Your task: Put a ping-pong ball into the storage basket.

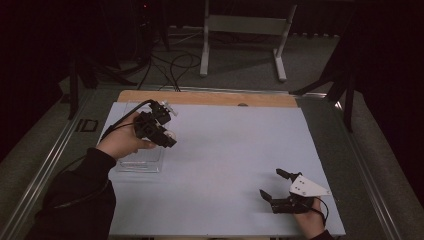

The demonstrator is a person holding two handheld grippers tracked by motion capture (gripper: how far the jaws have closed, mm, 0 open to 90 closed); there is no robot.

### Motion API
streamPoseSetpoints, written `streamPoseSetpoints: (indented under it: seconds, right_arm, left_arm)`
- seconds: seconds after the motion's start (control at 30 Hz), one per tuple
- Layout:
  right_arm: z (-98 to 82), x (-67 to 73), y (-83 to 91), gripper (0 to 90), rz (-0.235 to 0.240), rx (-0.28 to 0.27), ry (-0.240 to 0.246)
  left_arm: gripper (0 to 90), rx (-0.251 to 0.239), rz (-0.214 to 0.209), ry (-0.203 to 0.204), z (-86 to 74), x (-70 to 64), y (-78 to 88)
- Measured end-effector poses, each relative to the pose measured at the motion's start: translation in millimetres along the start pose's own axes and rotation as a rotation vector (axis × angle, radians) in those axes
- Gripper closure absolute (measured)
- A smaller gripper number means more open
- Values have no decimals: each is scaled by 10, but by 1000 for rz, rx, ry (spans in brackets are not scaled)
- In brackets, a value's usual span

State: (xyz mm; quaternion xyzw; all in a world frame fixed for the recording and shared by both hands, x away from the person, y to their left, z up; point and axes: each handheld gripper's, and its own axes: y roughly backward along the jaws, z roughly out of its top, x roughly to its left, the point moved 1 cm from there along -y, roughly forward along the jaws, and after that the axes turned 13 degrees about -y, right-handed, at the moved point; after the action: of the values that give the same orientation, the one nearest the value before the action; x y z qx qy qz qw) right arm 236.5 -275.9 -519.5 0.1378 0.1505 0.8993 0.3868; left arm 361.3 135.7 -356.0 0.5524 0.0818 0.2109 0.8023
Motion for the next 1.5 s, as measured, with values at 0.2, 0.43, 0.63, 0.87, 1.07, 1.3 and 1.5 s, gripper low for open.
streamPoseSetpoints:
  seconds: [0.2,0.43,0.63,0.87,1.07,1.3,1.5]
  right_arm:
    - [1,-1,1,92,3,-2,-4]
    - [1,-2,2,92,0,-4,-2]
    - [0,0,0,92,0,-1,-1]
    - [-1,0,-3,92,0,2,3]
    - [0,-2,0,92,-1,2,2]
    - [0,-4,2,92,-1,1,1]
    - [0,-2,2,92,-2,1,3]
  left_arm:
    - [522,-7,21,17,-65,58,67]
    - [522,-12,31,38,-129,119,121]
    - [522,-34,67,102,-232,214,162]
    - [522,-60,100,177,-328,305,151]
    - [522,-68,120,232,-401,365,57]
    - [522,-68,122,263,-456,395,-36]
    - [521,-68,114,275,-499,416,-144]
